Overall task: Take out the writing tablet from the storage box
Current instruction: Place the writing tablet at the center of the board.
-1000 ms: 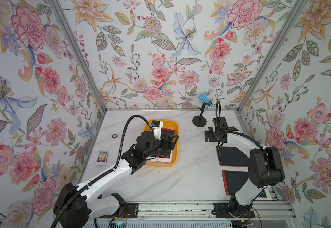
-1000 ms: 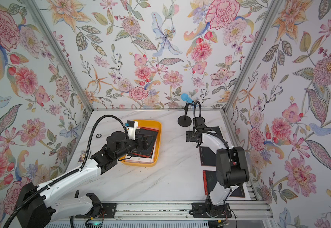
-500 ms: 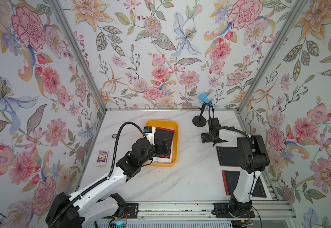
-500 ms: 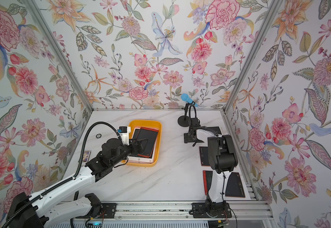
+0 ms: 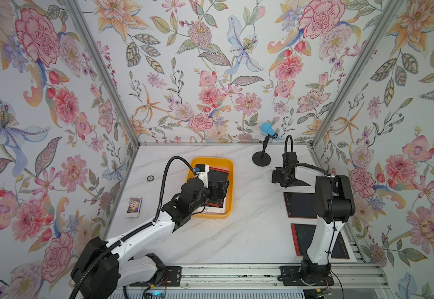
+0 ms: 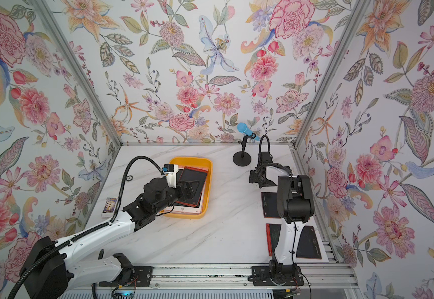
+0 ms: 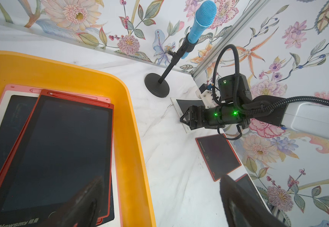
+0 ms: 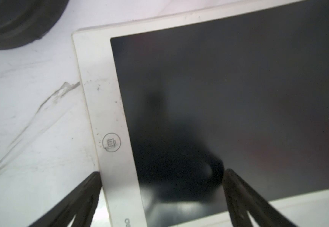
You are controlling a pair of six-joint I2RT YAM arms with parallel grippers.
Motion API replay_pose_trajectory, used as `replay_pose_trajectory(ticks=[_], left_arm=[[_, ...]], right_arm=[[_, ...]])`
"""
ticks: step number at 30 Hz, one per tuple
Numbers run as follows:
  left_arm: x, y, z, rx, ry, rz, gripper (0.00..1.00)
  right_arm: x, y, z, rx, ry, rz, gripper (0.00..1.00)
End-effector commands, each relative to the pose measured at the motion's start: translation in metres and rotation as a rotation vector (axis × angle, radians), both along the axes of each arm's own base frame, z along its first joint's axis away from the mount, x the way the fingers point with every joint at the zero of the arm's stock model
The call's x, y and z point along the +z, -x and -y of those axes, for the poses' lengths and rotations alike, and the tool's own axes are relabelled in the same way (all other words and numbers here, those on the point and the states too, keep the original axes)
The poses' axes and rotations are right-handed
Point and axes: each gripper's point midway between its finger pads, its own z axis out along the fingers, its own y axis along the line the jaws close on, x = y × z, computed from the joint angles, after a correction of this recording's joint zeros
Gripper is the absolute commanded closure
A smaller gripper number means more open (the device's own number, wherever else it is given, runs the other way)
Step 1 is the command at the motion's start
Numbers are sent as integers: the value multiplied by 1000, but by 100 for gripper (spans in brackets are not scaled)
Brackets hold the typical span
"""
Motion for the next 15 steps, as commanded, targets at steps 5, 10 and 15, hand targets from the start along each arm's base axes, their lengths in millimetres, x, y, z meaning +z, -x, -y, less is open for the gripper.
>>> replay_pose_trajectory(ticks=[5, 10, 15], left_arm=[[20, 1, 5, -18, 23, 34, 6], [13, -1, 3, -9, -8, 18, 6], [6, 10, -10, 16, 21, 8, 6]], right_arm=[[-23, 23, 17, -90, -39, -103, 4], [-11, 20, 11, -76, -75, -75, 6], [48, 6, -13, 8, -71, 63, 5]])
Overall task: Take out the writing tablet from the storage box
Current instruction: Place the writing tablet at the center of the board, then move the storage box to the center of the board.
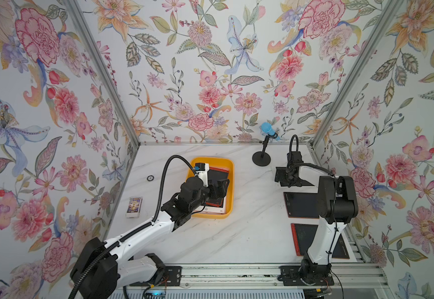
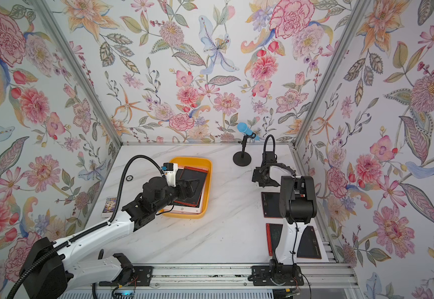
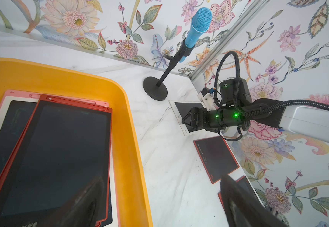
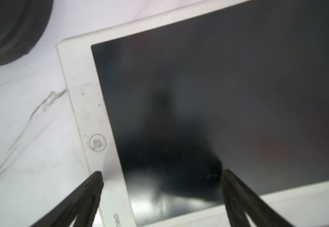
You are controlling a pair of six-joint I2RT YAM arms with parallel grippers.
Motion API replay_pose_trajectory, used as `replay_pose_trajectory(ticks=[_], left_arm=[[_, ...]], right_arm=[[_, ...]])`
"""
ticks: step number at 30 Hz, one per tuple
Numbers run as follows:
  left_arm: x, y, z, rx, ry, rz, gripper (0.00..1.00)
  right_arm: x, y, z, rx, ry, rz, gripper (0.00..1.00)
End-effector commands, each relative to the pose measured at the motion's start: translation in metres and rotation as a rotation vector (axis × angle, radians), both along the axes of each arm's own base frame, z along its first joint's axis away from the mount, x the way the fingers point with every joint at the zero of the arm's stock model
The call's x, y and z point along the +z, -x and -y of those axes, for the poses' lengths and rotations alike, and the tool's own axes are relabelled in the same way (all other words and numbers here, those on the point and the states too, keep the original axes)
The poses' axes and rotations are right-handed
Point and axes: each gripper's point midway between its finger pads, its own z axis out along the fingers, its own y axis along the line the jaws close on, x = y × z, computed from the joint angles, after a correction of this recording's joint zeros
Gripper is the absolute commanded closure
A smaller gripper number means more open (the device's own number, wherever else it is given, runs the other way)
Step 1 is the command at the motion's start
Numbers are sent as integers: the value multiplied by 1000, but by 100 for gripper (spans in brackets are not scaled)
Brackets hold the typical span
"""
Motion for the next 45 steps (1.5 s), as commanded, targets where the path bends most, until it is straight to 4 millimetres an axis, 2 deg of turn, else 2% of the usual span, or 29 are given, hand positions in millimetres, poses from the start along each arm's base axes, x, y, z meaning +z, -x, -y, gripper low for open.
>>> replay_pose_trajectory(ticks=[1, 4, 6, 9, 11, 15, 21, 24, 27, 31, 32, 34, 39, 41, 45], left_arm=[[2, 10, -12, 22, 12, 6, 6], [3, 17, -29, 64, -20, 11, 5], [4, 23, -41, 89, -44, 12, 5], [0, 29, -58, 130, -87, 7, 4], [-5, 34, -69, 156, -117, -3, 3], [-13, 46, -87, 184, -137, -17, 2], [-16, 62, -105, 211, -111, -15, 1], [-17, 67, -114, 228, -112, -14, 1], [-18, 70, -119, 240, -114, -14, 1], [-23, 70, -121, 246, -122, -22, 1], [-26, 70, -121, 246, -128, -25, 1], [-29, 68, -121, 247, -138, -30, 1], [-38, 58, -118, 241, -241, -62, 1], [-44, 51, -116, 234, -298, -74, 1], [-61, 37, -105, 205, -407, -117, 1]], right_arm=[[52, 0, -25, 61, -19, 92, 5], [102, -3, -55, 124, -29, 206, 4], [131, 0, -83, 178, -30, 271, 4], [150, 11, -127, 243, -58, 317, 3], [150, 19, -153, 271, -94, 314, 3], [129, 36, -203, 324, -137, 276, 3], [86, 44, -250, 320, -198, 204, 4], [73, 46, -272, 328, -237, 198, 5], [56, 46, -281, 312, -224, 171, 10], [37, 46, -277, 262, -207, 134, 21], [33, 54, -287, 278, -204, 126, 23], [28, 57, -287, 273, -196, 118, 31], [28, 65, -282, 285, -169, 122, 65], [32, 68, -280, 293, -159, 132, 73], [39, 78, -277, 314, -142, 145, 81]])
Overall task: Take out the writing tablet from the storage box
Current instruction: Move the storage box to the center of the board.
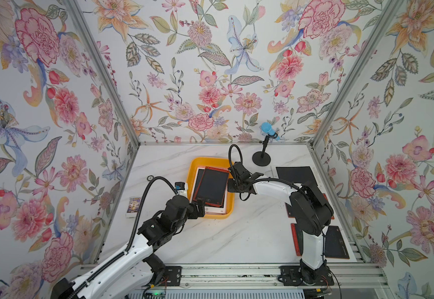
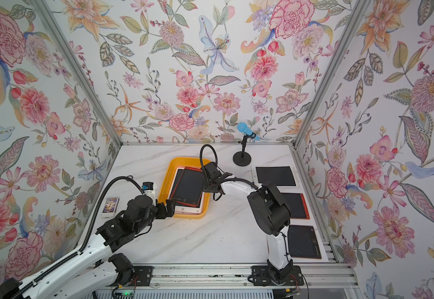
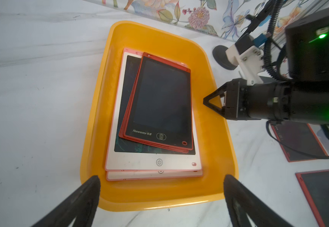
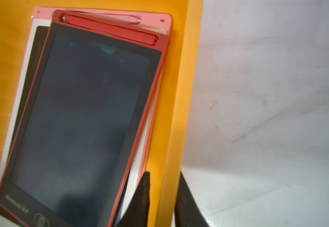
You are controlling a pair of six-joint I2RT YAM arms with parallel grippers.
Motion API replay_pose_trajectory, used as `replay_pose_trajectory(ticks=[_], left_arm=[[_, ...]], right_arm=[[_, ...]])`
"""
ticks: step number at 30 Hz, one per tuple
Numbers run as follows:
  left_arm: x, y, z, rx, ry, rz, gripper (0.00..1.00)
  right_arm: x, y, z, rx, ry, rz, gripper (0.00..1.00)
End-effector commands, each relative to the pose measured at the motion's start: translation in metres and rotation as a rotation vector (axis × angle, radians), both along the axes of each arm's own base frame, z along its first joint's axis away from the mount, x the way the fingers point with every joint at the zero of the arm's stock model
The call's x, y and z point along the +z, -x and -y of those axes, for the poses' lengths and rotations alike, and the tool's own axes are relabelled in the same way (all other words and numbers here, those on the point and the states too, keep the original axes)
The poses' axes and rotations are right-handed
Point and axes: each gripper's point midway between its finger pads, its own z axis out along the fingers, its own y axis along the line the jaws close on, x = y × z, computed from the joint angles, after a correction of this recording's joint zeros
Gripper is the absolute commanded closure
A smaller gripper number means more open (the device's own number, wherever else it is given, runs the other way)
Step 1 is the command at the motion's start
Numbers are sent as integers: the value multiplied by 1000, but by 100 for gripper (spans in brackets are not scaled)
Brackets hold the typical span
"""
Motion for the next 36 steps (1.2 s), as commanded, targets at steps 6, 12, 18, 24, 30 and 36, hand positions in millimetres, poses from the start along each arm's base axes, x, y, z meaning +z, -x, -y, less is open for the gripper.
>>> replay_pose_trajectory(ticks=[6, 12, 18, 24, 30, 36], left_arm=[[-13, -35, 16, -42, -201, -42, 1], [-26, -56, 46, -110, -212, -89, 1], [-52, -69, 72, -169, -201, -155, 1], [-84, -79, 85, -186, -159, -225, 1], [-96, -85, 93, -193, -115, -252, 1], [-105, -88, 104, -216, -81, -275, 4]], right_arm=[[16, 28, 18, 25, 68, 34, 90], [12, 52, 22, 36, 80, 23, 91], [16, 70, 29, 12, 68, 24, 90], [16, 81, 38, -3, 67, 28, 90], [14, 87, 48, -18, 71, 30, 90], [14, 88, 50, -27, 63, 30, 90]])
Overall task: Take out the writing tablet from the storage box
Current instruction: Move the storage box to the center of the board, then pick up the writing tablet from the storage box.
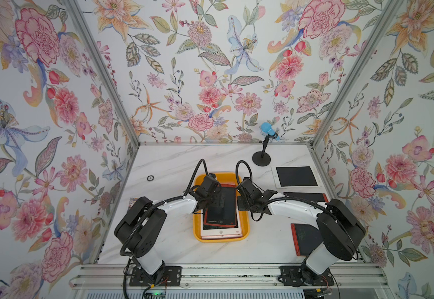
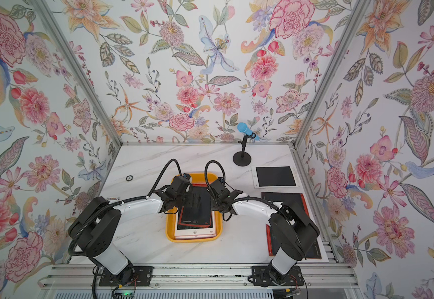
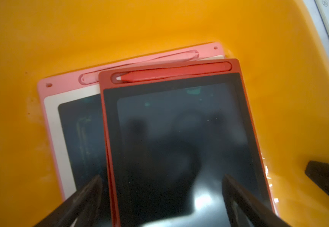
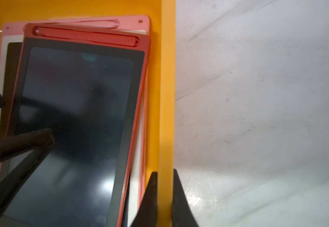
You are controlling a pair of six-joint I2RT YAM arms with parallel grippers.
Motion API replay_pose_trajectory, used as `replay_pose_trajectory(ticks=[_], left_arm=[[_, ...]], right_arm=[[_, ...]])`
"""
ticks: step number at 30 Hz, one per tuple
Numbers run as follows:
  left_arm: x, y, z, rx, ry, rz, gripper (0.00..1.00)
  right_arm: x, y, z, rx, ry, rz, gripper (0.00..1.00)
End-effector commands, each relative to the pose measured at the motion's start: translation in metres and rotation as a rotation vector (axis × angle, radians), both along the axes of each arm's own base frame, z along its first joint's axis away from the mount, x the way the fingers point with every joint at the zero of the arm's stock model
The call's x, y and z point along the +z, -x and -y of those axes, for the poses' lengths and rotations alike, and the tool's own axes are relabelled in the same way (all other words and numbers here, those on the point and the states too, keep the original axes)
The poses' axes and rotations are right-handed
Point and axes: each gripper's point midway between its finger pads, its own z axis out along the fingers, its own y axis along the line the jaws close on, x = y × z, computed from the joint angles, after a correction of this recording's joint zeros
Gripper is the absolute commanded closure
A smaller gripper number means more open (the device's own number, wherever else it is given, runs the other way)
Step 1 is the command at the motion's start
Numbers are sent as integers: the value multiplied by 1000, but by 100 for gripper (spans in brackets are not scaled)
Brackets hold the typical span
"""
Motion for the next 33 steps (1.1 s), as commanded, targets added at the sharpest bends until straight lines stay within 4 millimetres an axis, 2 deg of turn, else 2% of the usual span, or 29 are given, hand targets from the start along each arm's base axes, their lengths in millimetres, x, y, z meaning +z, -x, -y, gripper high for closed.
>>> replay_pose_trajectory(ticks=[1, 10, 18, 23, 29, 30, 33], left_arm=[[6, -9, 13, -4, 71, -1, 4], [-5, -5, 26, -21, 142, -40, 6], [2, 1, 43, -46, 262, -58, 6], [35, 3, 59, -68, 425, -25, 8], [93, 8, 68, -93, 607, 49, 8], [112, 10, 68, -102, 649, 80, 8], [133, 16, 68, -111, 728, 100, 8]], right_arm=[[11, -3, 2, -22, -11, 43, 90], [8, -3, -1, -22, -15, 37, 90], [-2, -3, -6, -17, -20, 18, 91], [-8, -3, -10, -17, -25, 4, 91], [-12, -4, -12, -17, -28, -4, 91], [-13, -4, -12, -17, -27, -5, 91], [-13, -4, -13, -17, -26, -5, 91]])
